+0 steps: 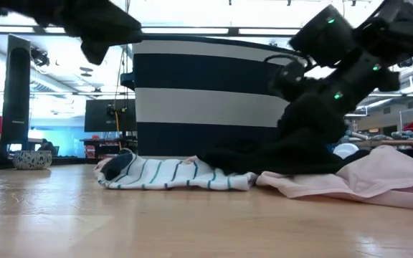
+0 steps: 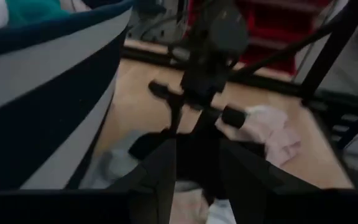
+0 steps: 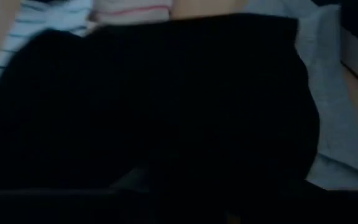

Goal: Sort clothes
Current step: Put the black underwear into the blue laundry bin

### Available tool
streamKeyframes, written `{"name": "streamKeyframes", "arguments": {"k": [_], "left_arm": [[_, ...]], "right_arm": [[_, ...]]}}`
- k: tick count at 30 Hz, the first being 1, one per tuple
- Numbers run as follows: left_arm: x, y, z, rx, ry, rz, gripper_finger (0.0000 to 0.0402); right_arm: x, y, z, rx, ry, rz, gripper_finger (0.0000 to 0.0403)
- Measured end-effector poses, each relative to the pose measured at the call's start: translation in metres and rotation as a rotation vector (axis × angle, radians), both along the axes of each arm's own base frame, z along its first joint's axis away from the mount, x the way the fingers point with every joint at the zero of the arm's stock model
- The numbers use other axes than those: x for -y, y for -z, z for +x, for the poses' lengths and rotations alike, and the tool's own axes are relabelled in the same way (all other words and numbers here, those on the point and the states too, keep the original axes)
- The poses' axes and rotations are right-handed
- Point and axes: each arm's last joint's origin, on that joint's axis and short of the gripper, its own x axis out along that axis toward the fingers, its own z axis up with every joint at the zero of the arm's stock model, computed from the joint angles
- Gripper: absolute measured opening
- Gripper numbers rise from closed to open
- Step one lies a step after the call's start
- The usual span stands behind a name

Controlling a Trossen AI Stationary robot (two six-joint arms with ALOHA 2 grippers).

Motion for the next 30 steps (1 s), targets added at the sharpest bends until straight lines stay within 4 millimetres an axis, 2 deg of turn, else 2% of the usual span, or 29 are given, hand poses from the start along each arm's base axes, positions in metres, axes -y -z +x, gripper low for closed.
{"name": "streamKeyframes", "arguments": {"k": [4, 7, 12, 21, 26, 30], "left_arm": [[-0.002, 0.015, -0.005, 0.036, -0.003, -0.016, 0.0113], [-0.003, 0.024, -0.008, 0.018, -0.005, -0.021, 0.0107], [-0.004, 0.031, -0.010, -0.004, -0.010, -0.028, 0.0104], [-0.004, 0.033, -0.011, -0.021, -0.010, -0.022, 0.0103], [-0.004, 0.036, -0.011, -0.046, -0.012, -0.019, 0.0103], [-0.004, 0.036, -0.011, -0.053, -0.014, -0.027, 0.0103]], "right_arm": [[0.000, -0.004, 0.012, 0.005, -0.007, -0.015, 0.0022], [0.000, -0.022, 0.016, 0.036, -0.008, -0.029, 0.0013], [-0.004, -0.076, 0.015, 0.070, -0.013, -0.069, 0.0005], [-0.009, -0.193, 0.009, 0.179, -0.026, -0.247, 0.0002], [0.001, -0.254, 0.005, 0.238, 0.038, -0.420, 0.0002], [0.018, -0.306, 0.002, 0.326, 0.071, -0.534, 0.0001]]}}
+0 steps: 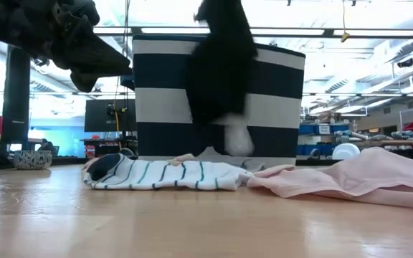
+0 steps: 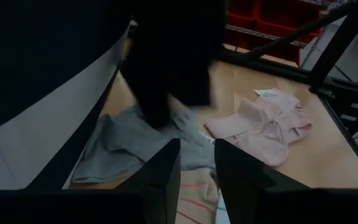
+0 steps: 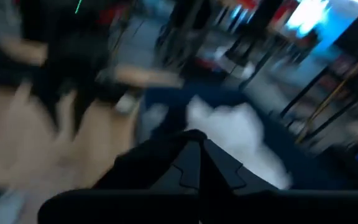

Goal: Sort clothes
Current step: Put the black underwear into the blue laundry bin

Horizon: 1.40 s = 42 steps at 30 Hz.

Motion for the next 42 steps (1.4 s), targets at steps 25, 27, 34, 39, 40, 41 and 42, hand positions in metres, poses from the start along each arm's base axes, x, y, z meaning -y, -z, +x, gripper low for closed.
{"name": "streamKeyframes", "arguments": {"k": [25, 27, 34, 39, 40, 41, 42], "left_arm": [[-0.002, 0.003, -0.001, -0.027, -0.036, 0.025, 0.0103], [-0.002, 0.003, -0.001, -0.029, -0.036, 0.025, 0.0103], [-0.002, 0.003, -0.001, -0.032, -0.037, 0.022, 0.0103], [-0.002, 0.003, -0.001, -0.029, -0.037, 0.021, 0.0103], [-0.002, 0.003, -0.001, -0.027, -0.037, 0.020, 0.0103], [-0.002, 0.003, -0.001, -0.027, -0.036, 0.020, 0.0103], [-0.002, 0.003, -0.001, -0.028, -0.036, 0.020, 0.0103]], "right_arm": [[0.134, 0.021, 0.014, -0.073, 0.314, 0.282, 0.0016], [0.142, 0.047, 0.024, -0.125, 0.357, 0.341, 0.0025], [0.173, 0.118, 0.051, -0.223, 0.469, 0.566, 0.0095], [0.193, 0.150, 0.060, -0.256, 0.492, 0.713, 0.0166], [0.196, 0.156, 0.061, -0.267, 0.499, 0.728, 0.0179], [0.199, 0.161, 0.062, -0.278, 0.505, 0.735, 0.0192], [0.201, 0.165, 0.063, -0.288, 0.509, 0.738, 0.0204]]}}
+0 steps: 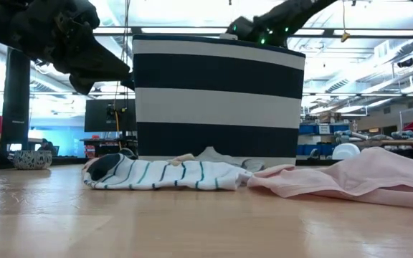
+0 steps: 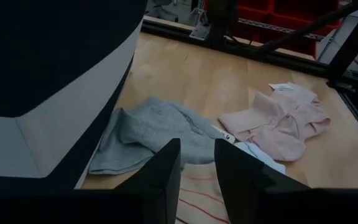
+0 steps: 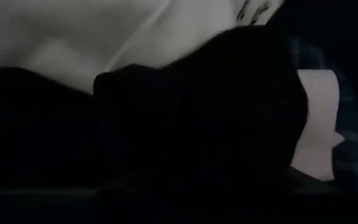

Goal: Sort clothes
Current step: Put the black underwear into the blue laundry bin, then put the gray underwear into the blue laundry bin

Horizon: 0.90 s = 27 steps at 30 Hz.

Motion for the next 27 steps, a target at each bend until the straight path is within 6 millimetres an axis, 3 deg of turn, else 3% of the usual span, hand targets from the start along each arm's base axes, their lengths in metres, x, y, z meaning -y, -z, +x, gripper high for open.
{"name": "streamKeyframes", "arguments": {"k": [4, 7, 15, 20, 27], "left_arm": [[0.000, 0.000, 0.000, -0.001, 0.000, 0.000, 0.0103], [0.000, 0.000, 0.000, 0.000, 0.001, -0.001, 0.0103], [0.000, 0.000, 0.000, 0.000, 0.003, -0.002, 0.0103], [0.000, 0.001, 0.000, -0.005, 0.002, -0.005, 0.0103], [0.003, 0.007, 0.009, -0.005, 0.004, -0.010, 0.0103]], "right_arm": [[0.001, 0.003, 0.002, -0.023, -0.032, -0.018, 0.0238], [-0.002, -0.006, -0.003, -0.018, -0.044, -0.038, 0.0248], [-0.020, -0.082, -0.040, 0.168, -0.045, -0.137, 0.0244], [-0.047, -0.128, -0.070, 0.295, -0.084, -0.199, 0.0243], [-0.095, -0.162, -0.104, 0.336, -0.225, -0.267, 0.0237]]}}
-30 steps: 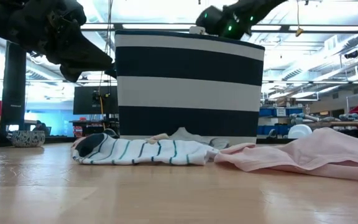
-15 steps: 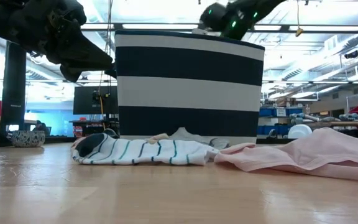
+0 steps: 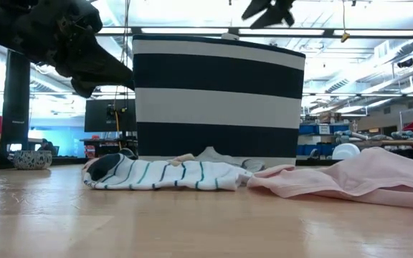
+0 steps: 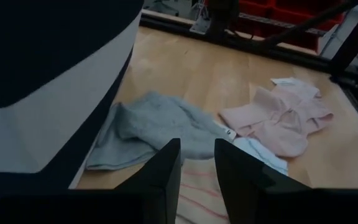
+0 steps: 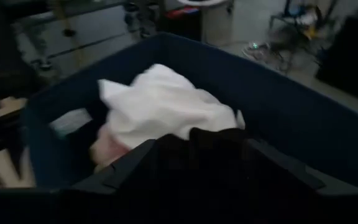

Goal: Sort clothes
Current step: Put the gray underwear into the blue laundry bin

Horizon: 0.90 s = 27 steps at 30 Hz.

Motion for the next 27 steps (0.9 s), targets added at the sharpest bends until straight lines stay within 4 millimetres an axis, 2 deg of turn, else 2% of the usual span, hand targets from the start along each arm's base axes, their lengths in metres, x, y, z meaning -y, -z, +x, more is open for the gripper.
{"name": "streamKeyframes", "arguments": {"k": [4, 12, 17, 21, 27], "left_arm": [[0.005, 0.006, 0.016, -0.023, 0.002, 0.014, 0.0103], [0.018, 0.017, 0.071, -0.135, -0.011, 0.078, 0.0103], [0.006, 0.025, 0.109, -0.213, -0.061, 0.077, 0.0103], [-0.011, 0.031, 0.136, -0.319, -0.065, 0.022, 0.0103], [-0.031, 0.048, 0.159, -0.468, -0.189, -0.054, 0.0103]], "right_arm": [[-0.026, -0.009, -0.017, -0.021, -0.026, -0.052, 0.0232], [-0.068, -0.011, -0.041, -0.062, -0.079, -0.046, 0.0228], [-0.091, -0.005, -0.052, -0.081, -0.125, -0.032, 0.0228], [-0.110, -0.003, -0.061, -0.088, -0.154, -0.008, 0.0227], [-0.139, -0.001, -0.070, -0.069, -0.195, -0.003, 0.0227]]}}
